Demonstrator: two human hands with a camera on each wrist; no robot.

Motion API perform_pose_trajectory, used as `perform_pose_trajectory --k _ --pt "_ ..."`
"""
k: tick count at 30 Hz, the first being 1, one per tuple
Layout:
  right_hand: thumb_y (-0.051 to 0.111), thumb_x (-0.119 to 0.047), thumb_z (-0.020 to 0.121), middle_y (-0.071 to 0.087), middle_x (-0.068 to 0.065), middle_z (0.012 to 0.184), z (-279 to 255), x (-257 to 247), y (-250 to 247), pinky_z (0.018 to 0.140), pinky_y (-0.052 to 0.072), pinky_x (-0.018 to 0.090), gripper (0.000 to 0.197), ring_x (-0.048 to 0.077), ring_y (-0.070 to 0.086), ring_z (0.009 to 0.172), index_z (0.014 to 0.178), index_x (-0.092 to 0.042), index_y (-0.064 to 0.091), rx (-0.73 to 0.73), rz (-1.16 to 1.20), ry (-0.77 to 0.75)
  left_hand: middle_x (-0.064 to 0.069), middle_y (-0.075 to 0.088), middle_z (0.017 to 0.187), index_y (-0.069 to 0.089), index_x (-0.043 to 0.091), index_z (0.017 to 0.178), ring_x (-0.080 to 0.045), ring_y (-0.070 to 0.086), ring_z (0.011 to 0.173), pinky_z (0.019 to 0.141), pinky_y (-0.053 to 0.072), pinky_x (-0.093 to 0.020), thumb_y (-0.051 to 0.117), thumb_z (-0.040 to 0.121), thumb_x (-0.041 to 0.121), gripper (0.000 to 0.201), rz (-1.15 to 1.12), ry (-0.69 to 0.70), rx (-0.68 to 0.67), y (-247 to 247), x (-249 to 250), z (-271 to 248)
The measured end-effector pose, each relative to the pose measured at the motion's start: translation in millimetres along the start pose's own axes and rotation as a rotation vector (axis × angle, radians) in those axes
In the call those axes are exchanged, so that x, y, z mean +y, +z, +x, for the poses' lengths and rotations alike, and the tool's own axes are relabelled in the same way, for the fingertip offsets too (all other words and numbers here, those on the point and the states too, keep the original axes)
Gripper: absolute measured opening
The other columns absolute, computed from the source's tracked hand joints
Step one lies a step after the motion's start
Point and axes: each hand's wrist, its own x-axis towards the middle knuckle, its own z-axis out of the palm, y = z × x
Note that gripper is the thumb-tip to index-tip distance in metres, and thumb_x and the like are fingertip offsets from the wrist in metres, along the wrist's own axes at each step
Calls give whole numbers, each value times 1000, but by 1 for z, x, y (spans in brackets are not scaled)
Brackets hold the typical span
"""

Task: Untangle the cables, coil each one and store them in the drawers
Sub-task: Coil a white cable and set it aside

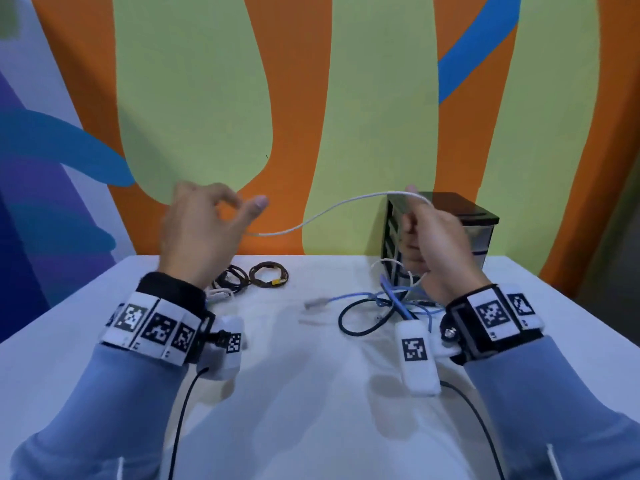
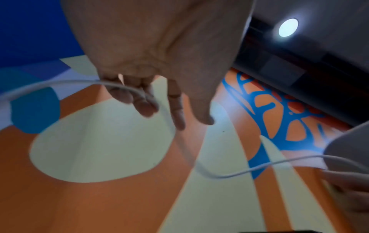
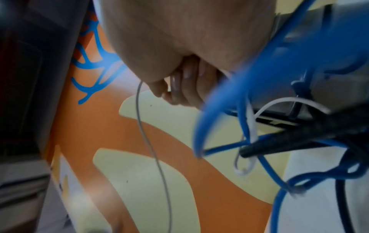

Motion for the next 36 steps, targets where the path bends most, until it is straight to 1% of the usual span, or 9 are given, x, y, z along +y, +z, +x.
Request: perform_pose_trajectory --k 3,6,10,14,21,26,31,34,36 --pt "51 -45 108 32 -12 54 -10 5 16 47 18 26 47 10 24 46 69 -20 45 -198 -219 -141 8 65 125 71 40 126 -5 66 111 99 52 -31 60 83 84 62 -349 192 -359 14 36 -21" --pt "52 -39 109 33 -14 52 -16 11 23 51 23 27 45 7 28 46 70 -16 52 -310 -283 -218 14 71 94 65 30 139 -4 69 81 79 54 -26 71 86 68 65 -439 320 -527 30 62 -43" --pt "56 -35 108 36 0 55 -20 11 22 43 19 20 38 13 22 46 76 -16 49 -431 -127 -117 13 58 63 79 26 110 -12 48 58 58 37 -34 68 100 45 24 -420 414 -311 24 60 -38" --pt "52 -36 109 56 12 55 -16 22 18 45 36 27 39 22 42 43 78 -14 47 -531 -229 -102 8 53 70 69 27 79 -13 31 53 47 28 -27 61 105 22 27 -882 121 120 -2 44 -14" --pt "56 -29 108 80 10 89 -9 37 15 67 52 18 32 13 71 78 85 -10 63 -534 -322 -114 7 42 60 59 29 70 -22 36 54 54 31 -35 56 94 52 33 -939 -236 728 -35 -22 25" --pt "44 -43 111 35 1 55 -10 34 15 55 36 24 54 18 34 52 65 -15 40 -454 -252 -151 1 68 96 77 31 97 -18 65 92 86 53 -40 57 86 26 24 -298 -170 260 -25 -2 7" --pt "47 -54 107 27 -9 60 -15 41 28 64 27 40 56 20 24 59 58 -30 35 -563 -338 -248 3 57 142 70 30 134 -7 50 135 114 34 -17 65 92 19 44 -207 402 -150 -9 46 -22" --pt "55 -62 94 28 -13 60 -18 38 26 57 26 23 56 13 24 57 62 -15 53 -630 -288 -333 18 73 120 67 35 140 6 63 110 93 45 -10 69 100 48 42 -132 482 -550 7 64 -43" --pt "61 -54 95 27 -11 59 -18 36 25 54 21 21 55 10 22 56 61 -12 51 -624 -276 -366 20 69 77 74 31 127 0 60 76 65 41 -16 69 100 46 31 -65 517 -547 16 62 -46"
